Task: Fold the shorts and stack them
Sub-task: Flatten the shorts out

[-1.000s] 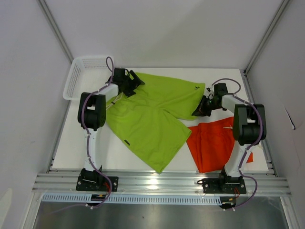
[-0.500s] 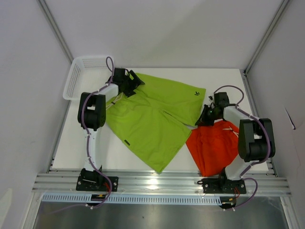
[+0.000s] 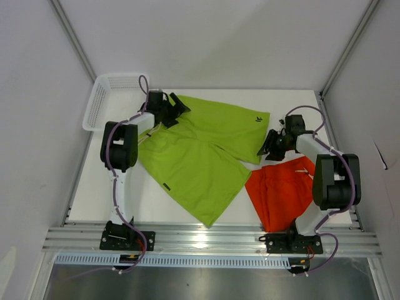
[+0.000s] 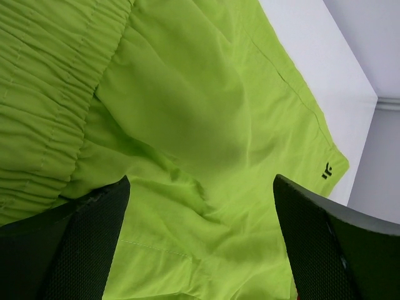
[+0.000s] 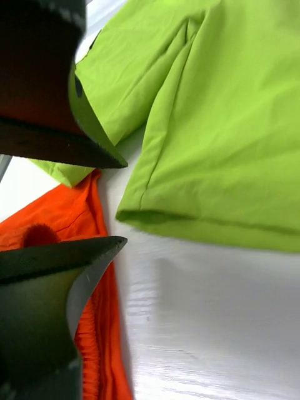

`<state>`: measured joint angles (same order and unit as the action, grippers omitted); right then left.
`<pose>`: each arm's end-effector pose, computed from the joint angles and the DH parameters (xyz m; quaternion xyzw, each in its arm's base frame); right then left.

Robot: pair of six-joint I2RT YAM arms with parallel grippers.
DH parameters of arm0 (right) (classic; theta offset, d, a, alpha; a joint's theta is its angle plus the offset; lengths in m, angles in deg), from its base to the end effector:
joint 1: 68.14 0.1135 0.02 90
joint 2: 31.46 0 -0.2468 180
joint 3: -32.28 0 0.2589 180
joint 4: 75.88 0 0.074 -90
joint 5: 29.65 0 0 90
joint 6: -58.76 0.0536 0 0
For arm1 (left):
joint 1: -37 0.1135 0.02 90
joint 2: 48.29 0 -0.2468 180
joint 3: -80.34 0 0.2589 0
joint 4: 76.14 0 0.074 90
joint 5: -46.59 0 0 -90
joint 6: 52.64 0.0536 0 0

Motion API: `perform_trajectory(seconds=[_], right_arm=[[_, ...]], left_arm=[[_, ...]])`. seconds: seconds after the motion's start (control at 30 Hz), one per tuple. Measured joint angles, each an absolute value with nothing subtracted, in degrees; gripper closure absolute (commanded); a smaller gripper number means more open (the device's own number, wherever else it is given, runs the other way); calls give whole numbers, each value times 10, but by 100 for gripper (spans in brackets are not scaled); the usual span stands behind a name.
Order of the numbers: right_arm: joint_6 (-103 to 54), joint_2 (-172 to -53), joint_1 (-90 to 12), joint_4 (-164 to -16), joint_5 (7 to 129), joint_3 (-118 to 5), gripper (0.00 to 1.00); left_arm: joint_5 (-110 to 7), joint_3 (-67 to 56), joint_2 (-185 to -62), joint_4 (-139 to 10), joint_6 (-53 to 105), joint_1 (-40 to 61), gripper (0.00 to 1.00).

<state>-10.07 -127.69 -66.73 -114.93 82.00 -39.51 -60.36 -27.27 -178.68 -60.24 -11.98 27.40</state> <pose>0.3372 0.0281 0.1409 0.1216 0.9492 0.2234 0.1851 0.5066 -0.1015 0.1229 -0.2430 0.8602 -0.3264 0.3075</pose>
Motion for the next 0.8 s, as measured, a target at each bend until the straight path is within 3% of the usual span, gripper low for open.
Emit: perform_trajectory(seconds=[0.13, 0.5, 0.57, 0.63, 0.8], right_arm=[[-99, -1270, -663, -1148, 820, -425, 34], [-92, -1208, -580, -1139, 815, -427, 30], [-89, -1208, -561, -1135, 810, -426, 28], [-86, -1208, -539, -1134, 801, -425, 16], [-81, -1202, -463, -1127, 744, -411, 9]], left_arm=[[-622, -227, -1763, -629, -107, 274, 1], [-642, -136, -1613, -542, -31, 274, 1], [-621, -134, -1568, -504, -9, 274, 1], [-586, -134, -1520, -467, 19, 273, 1], [-476, -98, -1413, -410, 66, 272, 1]])
